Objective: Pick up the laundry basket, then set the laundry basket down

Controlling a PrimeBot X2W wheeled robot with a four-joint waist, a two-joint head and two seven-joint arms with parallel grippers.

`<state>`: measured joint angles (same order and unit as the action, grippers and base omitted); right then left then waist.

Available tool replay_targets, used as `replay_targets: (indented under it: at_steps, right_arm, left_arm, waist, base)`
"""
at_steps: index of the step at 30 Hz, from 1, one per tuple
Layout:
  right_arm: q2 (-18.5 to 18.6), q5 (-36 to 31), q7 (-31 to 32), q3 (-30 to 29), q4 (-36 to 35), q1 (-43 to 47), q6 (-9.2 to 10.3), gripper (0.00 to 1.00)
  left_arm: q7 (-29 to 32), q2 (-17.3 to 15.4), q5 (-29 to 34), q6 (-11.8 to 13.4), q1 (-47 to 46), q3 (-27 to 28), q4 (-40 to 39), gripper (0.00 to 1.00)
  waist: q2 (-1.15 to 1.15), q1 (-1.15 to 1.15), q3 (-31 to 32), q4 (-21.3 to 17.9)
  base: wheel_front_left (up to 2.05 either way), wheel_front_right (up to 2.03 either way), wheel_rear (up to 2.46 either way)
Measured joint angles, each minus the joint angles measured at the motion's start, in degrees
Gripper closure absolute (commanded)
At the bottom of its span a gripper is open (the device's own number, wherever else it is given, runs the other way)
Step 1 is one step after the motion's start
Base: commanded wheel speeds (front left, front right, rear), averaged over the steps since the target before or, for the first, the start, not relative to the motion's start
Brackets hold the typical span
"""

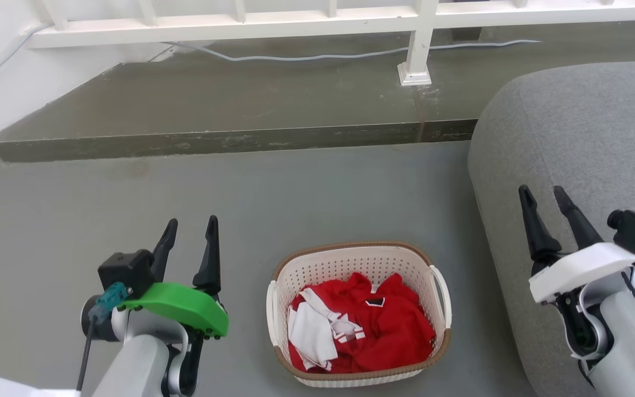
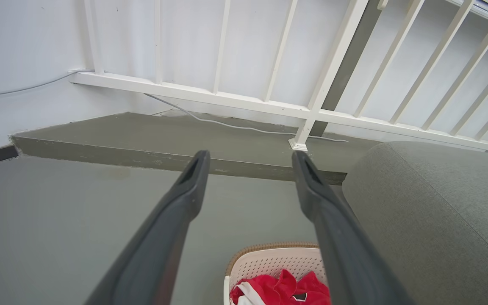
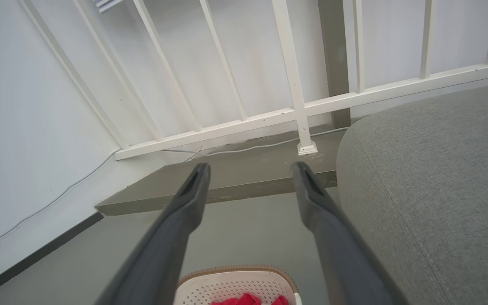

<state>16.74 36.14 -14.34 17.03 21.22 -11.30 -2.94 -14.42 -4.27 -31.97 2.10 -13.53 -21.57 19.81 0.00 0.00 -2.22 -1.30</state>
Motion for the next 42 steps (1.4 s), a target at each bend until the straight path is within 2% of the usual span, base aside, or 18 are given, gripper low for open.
replay_targets:
  at_steps: [16, 42]
  right_arm:
    - [-2.38, -4.57, 0.00, -3.33, -2.58, 4.35, -0.66, 0.00]
    - [-4.79, -8.68, 0.00, -6.93, -3.66, 6.83, -2.56, 0.00]
  left_arm:
    - [0.00, 0.99, 4.50, -1.08, 4.24, 2.20, -3.45, 0.00]
    - [0.00, 1.54, 5.97, -2.72, 6.61, 4.72, -5.26, 0.00]
  waist:
    - [0.00, 0.00, 0.68, -0.39]
    - [0.00, 0.00, 0.46, -0.81]
  base:
    - [0.00, 0.00, 0.00]
    - [0.00, 0.00, 0.00]
